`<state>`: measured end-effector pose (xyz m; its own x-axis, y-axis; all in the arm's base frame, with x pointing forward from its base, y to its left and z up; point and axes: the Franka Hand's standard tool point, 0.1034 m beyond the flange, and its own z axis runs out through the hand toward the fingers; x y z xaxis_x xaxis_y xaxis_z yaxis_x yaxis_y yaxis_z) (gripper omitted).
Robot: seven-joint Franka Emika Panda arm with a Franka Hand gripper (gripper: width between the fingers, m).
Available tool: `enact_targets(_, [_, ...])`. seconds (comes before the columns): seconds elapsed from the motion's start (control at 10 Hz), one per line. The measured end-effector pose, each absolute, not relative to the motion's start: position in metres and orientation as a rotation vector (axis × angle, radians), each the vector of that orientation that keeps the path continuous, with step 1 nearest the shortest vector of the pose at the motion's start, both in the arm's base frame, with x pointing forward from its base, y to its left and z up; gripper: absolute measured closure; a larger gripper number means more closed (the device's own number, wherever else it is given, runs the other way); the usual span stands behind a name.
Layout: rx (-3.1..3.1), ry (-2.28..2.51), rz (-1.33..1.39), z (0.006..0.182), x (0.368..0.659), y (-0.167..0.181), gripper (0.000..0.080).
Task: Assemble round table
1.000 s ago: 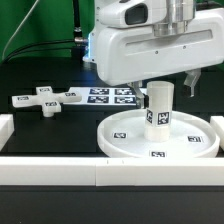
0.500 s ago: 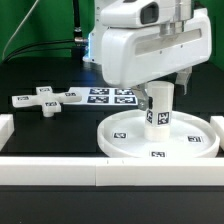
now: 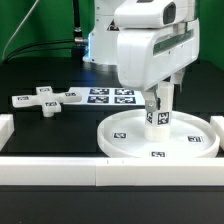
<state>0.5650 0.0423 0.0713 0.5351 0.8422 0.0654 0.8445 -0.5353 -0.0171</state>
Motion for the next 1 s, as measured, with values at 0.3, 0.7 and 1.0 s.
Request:
enact_targets(0.3, [-2.587, -1.721, -0.071, 0.0705, 0.5642, 0.0401, 0.0151])
enact_targets(0.7, [-2.399, -2.005, -0.058, 0.0703, 0.5642, 0.0343, 0.0151])
enact_targets(1.0, [-2.405, -1.998, -0.055, 0.07, 0.564, 0.0327, 0.0374])
